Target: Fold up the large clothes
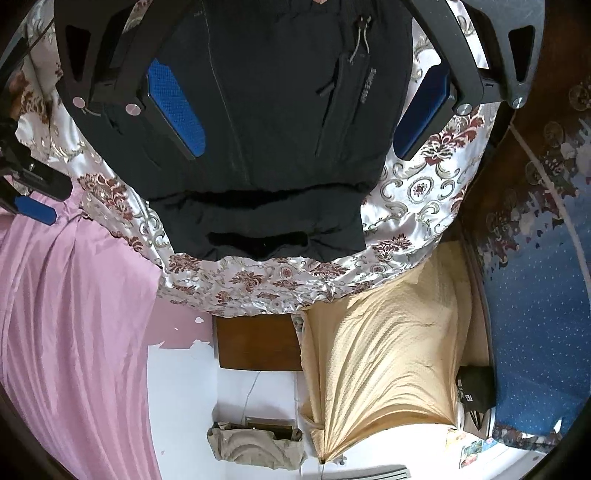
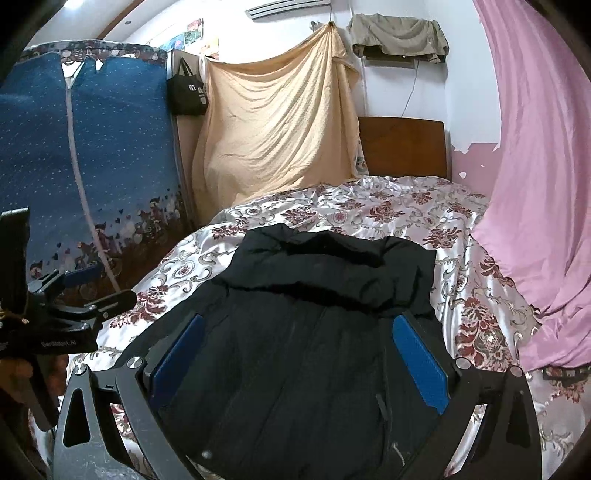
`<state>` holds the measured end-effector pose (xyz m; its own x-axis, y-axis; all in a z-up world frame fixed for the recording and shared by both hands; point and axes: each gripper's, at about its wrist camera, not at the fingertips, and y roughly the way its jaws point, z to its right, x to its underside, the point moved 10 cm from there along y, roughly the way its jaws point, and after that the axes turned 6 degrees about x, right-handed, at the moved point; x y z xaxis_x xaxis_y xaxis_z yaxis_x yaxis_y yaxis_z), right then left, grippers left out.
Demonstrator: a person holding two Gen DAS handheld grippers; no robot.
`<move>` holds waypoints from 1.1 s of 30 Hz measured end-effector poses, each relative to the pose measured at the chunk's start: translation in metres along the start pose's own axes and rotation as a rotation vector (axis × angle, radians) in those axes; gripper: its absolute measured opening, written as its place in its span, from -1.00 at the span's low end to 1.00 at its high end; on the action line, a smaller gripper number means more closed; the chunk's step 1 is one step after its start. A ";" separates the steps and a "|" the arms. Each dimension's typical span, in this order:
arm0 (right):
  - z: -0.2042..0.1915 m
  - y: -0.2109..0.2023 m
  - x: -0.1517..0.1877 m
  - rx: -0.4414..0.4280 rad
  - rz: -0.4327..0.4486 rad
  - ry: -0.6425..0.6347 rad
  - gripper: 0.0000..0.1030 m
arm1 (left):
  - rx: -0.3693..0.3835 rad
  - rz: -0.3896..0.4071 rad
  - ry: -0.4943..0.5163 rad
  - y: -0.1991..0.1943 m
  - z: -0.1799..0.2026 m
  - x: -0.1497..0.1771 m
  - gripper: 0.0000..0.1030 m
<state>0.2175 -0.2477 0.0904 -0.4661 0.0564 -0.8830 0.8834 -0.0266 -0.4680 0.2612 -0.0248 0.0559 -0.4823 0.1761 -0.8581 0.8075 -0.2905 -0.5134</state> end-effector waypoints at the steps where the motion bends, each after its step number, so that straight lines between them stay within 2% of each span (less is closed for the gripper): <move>1: 0.000 -0.002 0.002 0.000 0.000 0.002 0.94 | 0.002 -0.001 0.004 -0.002 0.001 0.003 1.00; 20: 0.005 -0.012 0.061 0.032 -0.071 -0.046 0.94 | 0.015 -0.075 0.086 -0.005 0.004 0.061 1.00; 24: 0.006 -0.004 0.084 0.066 -0.128 -0.079 0.94 | -0.013 -0.137 0.147 0.007 0.000 0.085 1.00; 28: 0.010 0.016 0.113 0.094 -0.250 -0.106 0.94 | -0.056 -0.201 0.215 0.017 -0.009 0.112 1.00; 33: 0.014 0.029 0.135 0.112 -0.338 -0.136 0.94 | -0.028 -0.288 0.216 0.023 -0.018 0.136 1.00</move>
<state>0.1790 -0.2545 -0.0431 -0.7394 -0.0521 -0.6713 0.6711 -0.1382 -0.7284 0.2199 0.0092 -0.0728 -0.6112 0.4424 -0.6563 0.6590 -0.1748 -0.7315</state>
